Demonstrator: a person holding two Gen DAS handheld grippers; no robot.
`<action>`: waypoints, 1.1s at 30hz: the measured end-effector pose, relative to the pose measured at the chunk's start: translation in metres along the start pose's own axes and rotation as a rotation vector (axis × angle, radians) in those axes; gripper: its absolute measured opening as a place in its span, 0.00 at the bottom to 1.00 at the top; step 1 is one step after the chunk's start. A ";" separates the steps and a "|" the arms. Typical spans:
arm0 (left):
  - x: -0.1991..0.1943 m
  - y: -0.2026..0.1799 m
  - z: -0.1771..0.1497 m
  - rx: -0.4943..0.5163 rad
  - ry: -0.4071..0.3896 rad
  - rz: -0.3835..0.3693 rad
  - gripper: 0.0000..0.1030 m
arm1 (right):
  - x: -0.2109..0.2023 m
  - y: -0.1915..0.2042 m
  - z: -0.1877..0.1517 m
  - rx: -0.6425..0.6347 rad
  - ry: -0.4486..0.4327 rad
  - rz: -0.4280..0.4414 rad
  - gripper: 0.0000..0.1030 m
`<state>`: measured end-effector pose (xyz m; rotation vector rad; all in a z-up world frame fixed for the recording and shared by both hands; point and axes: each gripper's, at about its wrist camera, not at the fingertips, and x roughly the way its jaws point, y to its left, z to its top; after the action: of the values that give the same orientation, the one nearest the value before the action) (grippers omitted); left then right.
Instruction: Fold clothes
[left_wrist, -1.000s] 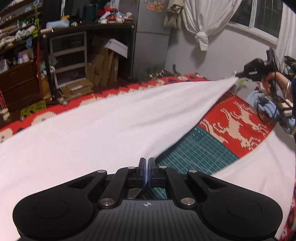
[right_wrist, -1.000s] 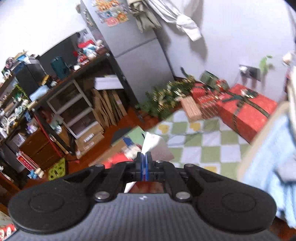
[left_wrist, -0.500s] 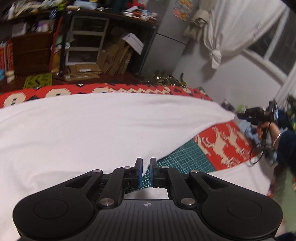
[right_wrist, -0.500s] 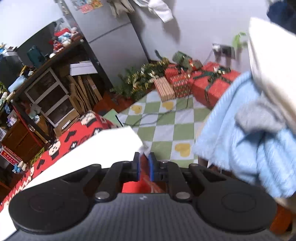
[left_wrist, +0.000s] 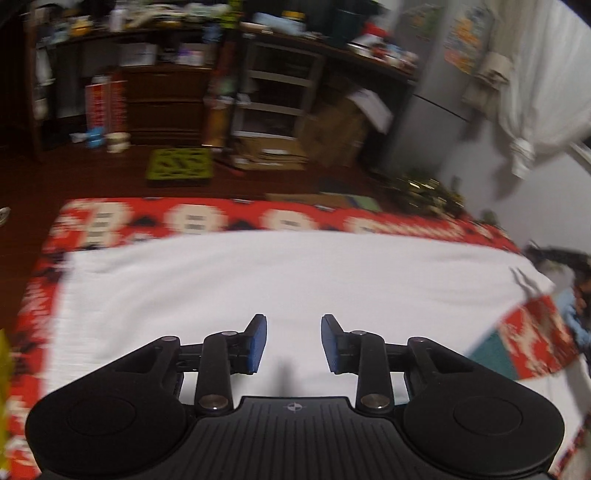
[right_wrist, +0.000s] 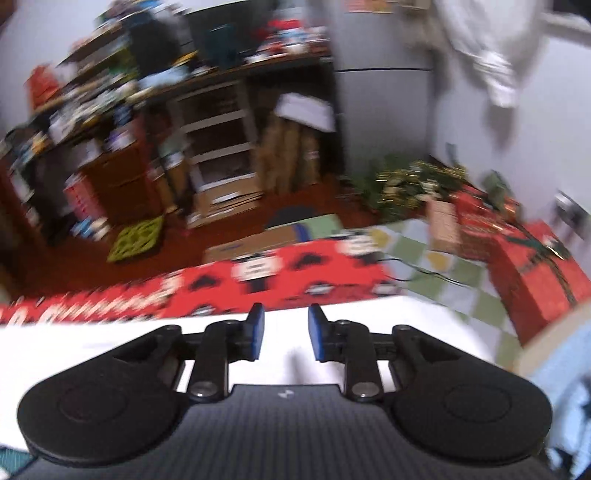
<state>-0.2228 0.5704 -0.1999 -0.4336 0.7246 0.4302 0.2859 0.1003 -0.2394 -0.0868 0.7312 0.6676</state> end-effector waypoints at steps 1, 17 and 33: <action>-0.003 0.016 0.003 -0.028 -0.008 0.025 0.36 | 0.005 0.021 0.000 -0.026 0.017 0.015 0.28; 0.070 0.136 0.035 -0.134 -0.002 0.191 0.47 | 0.085 0.259 0.000 -0.247 0.123 0.185 0.30; 0.071 0.150 0.029 -0.137 -0.048 0.180 0.07 | 0.124 0.300 -0.028 -0.501 0.165 0.266 0.36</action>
<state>-0.2367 0.7254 -0.2644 -0.4870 0.6919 0.6602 0.1597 0.3958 -0.2942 -0.5157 0.7263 1.0985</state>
